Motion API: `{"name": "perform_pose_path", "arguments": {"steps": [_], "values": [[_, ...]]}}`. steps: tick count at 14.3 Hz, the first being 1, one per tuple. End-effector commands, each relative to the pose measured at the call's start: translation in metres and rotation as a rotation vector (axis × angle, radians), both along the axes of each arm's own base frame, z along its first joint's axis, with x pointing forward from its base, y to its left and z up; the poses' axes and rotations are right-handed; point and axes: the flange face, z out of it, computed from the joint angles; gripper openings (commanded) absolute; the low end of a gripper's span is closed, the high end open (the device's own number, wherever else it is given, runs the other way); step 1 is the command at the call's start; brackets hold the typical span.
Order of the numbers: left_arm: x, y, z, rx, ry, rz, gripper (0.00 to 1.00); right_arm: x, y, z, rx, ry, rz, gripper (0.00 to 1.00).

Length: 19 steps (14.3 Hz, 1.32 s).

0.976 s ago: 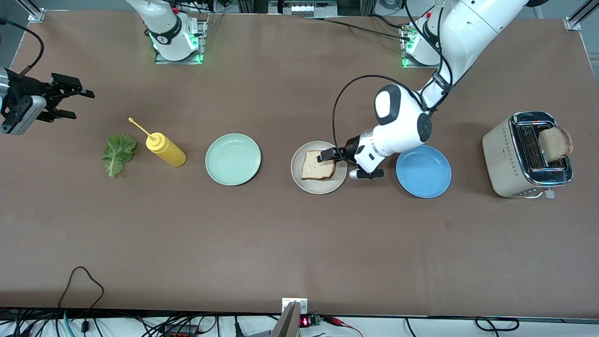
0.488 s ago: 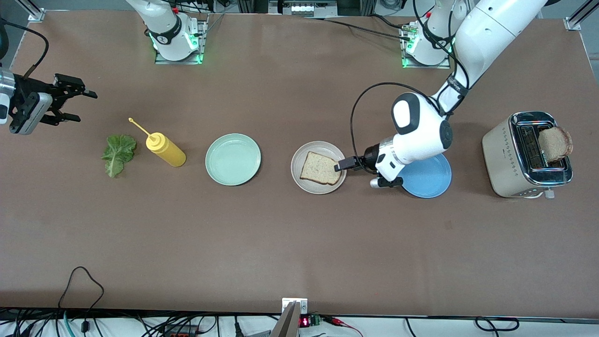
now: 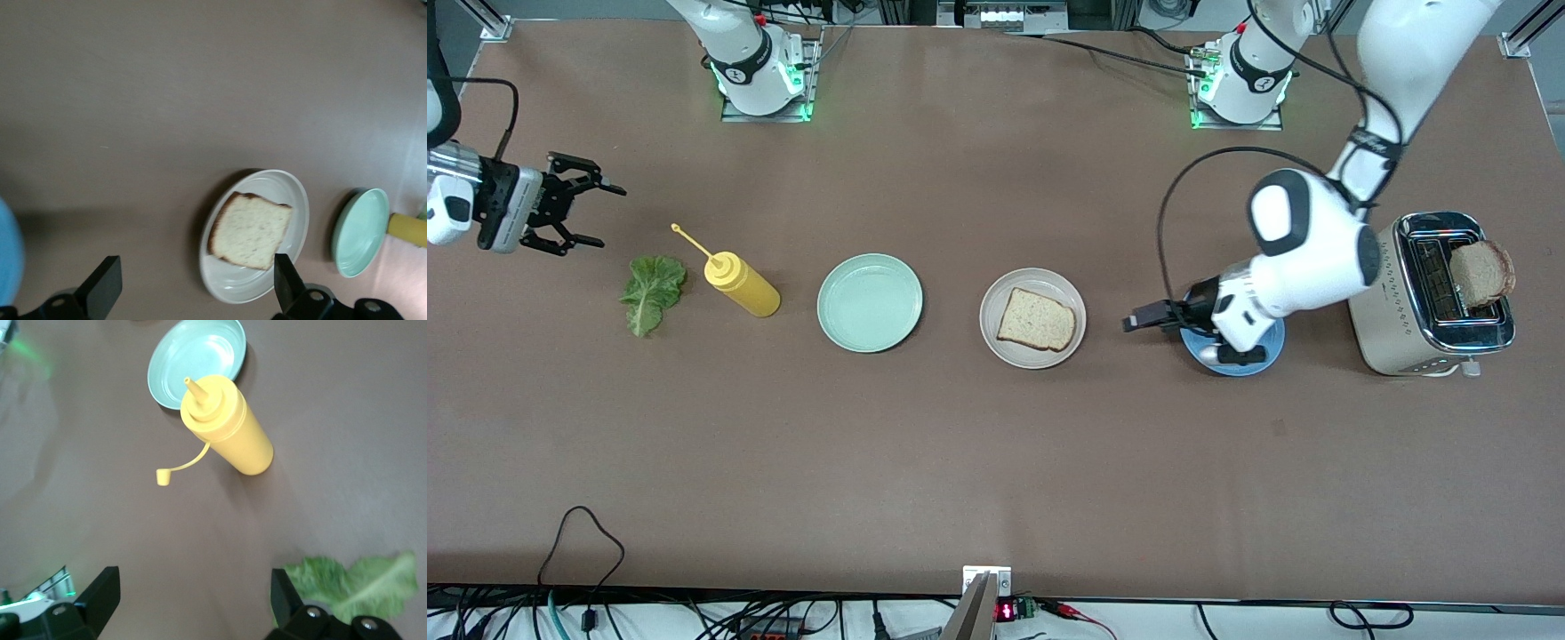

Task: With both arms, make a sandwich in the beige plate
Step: 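Lower the right gripper to the yellow bottle while the left gripper withdraws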

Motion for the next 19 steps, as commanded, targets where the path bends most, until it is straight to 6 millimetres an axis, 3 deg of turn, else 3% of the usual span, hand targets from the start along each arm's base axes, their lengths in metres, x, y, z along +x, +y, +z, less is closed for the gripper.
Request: {"name": "perform_pose_path", "arguments": {"steps": [1, 5, 7, 10, 13, 17, 19], "values": [[0.016, 0.049, 0.03, 0.066, 0.006, -0.08, 1.0, 0.001, -0.012, -0.044, 0.139, -0.085, 0.034, 1.0], [0.036, 0.093, 0.075, 0.205, 0.018, -0.19, 1.0, 0.002, -0.007, -0.109, 0.31, -0.181, 0.066, 1.0], [0.045, 0.112, 0.107, 0.298, 0.018, -0.236, 1.0, 0.001, -0.003, -0.132, 0.353, -0.216, 0.075, 1.0], [0.048, 0.134, 0.162, 0.416, 0.022, -0.231, 1.0, 0.002, 0.005, -0.157, 0.414, -0.292, 0.11, 1.0], [0.048, 0.141, 0.206, 0.52, -0.023, -0.183, 1.0, 0.007, 0.024, -0.174, 0.473, -0.341, 0.116, 1.0], [0.024, 0.138, 0.277, 0.546, -0.08, -0.142, 1.0, 0.014, 0.054, -0.19, 0.528, -0.356, 0.115, 1.0], [-0.005, 0.15, 0.299, 0.538, 0.005, -0.093, 1.0, 0.018, 0.059, -0.189, 0.526, -0.363, 0.112, 1.0]]}}
